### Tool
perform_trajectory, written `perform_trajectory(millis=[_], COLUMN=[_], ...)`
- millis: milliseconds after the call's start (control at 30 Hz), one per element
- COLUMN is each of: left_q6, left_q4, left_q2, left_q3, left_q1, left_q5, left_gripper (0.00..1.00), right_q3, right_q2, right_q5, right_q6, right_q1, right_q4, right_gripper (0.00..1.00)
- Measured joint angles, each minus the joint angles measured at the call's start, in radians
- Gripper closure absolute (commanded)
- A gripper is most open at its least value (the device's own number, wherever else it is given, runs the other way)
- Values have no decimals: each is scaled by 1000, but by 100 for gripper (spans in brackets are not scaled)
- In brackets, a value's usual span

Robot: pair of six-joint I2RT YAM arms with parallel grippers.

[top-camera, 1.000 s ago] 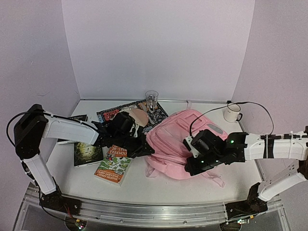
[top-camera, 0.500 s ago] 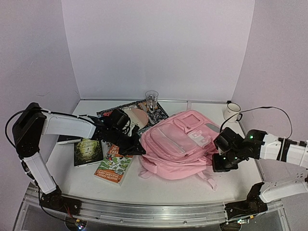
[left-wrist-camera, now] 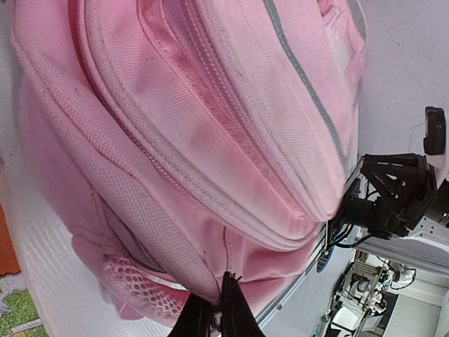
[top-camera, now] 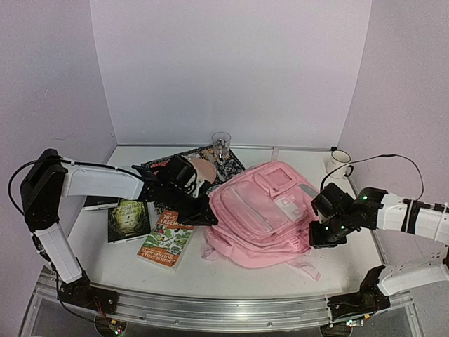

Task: Pack the student bag
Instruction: Unzip the largest pocket of the student bag, then pick up the book at the corner of the board.

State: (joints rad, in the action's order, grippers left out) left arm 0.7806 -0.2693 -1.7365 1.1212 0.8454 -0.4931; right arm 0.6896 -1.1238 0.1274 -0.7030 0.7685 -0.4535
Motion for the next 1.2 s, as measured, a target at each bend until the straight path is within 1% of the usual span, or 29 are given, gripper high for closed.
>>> perform_trajectory(millis=[67, 100, 200, 267, 367, 433, 567, 700, 800, 833, 1033, 1200], left_q6=[4, 7, 13, 28, 23, 21, 24, 26, 13, 3, -77, -156], left_q4=[4, 7, 22, 42, 59, 67, 79, 65, -1, -31, -206, -315], left_q2=[-20, -30, -57, -69, -65, -56, 12, 155, 226, 244, 321, 347], left_q3=[17, 24, 46, 60, 65, 65, 33, -50, -69, -70, -70, -55], left_q1=[15, 23, 49, 67, 83, 80, 38, -56, -109, -122, -198, -308], left_q5=[9, 14, 23, 26, 37, 52, 76, 143, 227, 262, 470, 603], left_gripper=[84, 80, 62, 53, 42, 37, 25, 13, 2, 1, 0, 1], right_q3=[15, 26, 75, 115, 173, 202, 236, 245, 255, 262, 287, 288], right_q2=[3, 8, 38, 52, 41, 11, -79, -147, -185, -200, -240, -240], right_q5=[2, 4, 7, 7, -2, -9, -19, -33, -41, -43, -39, -25], right_q6=[23, 38, 84, 121, 175, 209, 270, 307, 326, 332, 355, 363], right_q1=[0, 0, 0, 0, 1, 6, 39, 64, 77, 82, 101, 104], right_q4=[6, 8, 13, 16, 42, 68, 122, 180, 215, 224, 276, 295], right_gripper=[61, 56, 41, 33, 23, 17, 8, 5, 4, 3, 2, 2])
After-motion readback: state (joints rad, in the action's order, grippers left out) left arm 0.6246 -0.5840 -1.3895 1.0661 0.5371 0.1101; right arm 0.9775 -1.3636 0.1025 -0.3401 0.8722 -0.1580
